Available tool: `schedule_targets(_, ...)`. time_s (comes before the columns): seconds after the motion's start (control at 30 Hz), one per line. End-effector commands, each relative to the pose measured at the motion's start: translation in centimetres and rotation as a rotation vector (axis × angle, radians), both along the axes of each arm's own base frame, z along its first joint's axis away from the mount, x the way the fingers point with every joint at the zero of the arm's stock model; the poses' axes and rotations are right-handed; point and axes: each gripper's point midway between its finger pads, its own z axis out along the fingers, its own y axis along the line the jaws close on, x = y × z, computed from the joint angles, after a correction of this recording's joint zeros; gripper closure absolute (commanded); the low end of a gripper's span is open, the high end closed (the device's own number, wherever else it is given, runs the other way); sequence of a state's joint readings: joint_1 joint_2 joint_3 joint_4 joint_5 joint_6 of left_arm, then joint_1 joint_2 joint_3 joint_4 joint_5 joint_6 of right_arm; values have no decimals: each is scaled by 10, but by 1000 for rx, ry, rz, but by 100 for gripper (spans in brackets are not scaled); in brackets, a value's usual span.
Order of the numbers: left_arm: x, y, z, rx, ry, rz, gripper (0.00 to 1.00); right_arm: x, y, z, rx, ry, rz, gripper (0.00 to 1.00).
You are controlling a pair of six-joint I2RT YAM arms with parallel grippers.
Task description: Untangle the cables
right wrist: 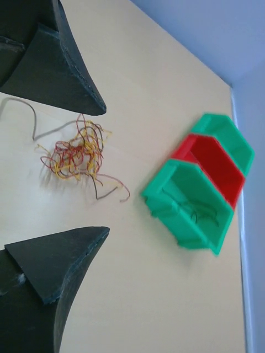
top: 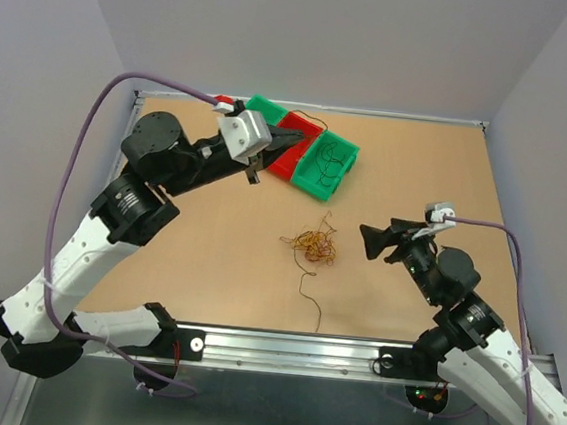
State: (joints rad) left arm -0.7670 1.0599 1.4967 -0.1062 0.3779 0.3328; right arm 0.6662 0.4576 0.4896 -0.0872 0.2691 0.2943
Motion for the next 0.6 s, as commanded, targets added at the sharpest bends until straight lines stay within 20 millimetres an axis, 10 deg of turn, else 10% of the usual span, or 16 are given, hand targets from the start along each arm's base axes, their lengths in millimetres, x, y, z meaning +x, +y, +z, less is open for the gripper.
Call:
schedule_targets(0.0, -14, -17, -2, 27, -17, -129, 100, -16, 61, 30, -43, -224, 362, 13)
schedule_targets(0.23, 4, -20, -4, 17, 12, -66, 100, 4, 100, 25, -25, -238, 464, 12)
schedule_targets(0.37, 33, -37, -34, 64, 47, -19, 100, 30, 81, 18, -5, -162, 275, 13)
schedule_targets(0.57, 104, -73, -115, 192, 116, 105, 100, 43, 1, 26, 153, -125, -161, 13)
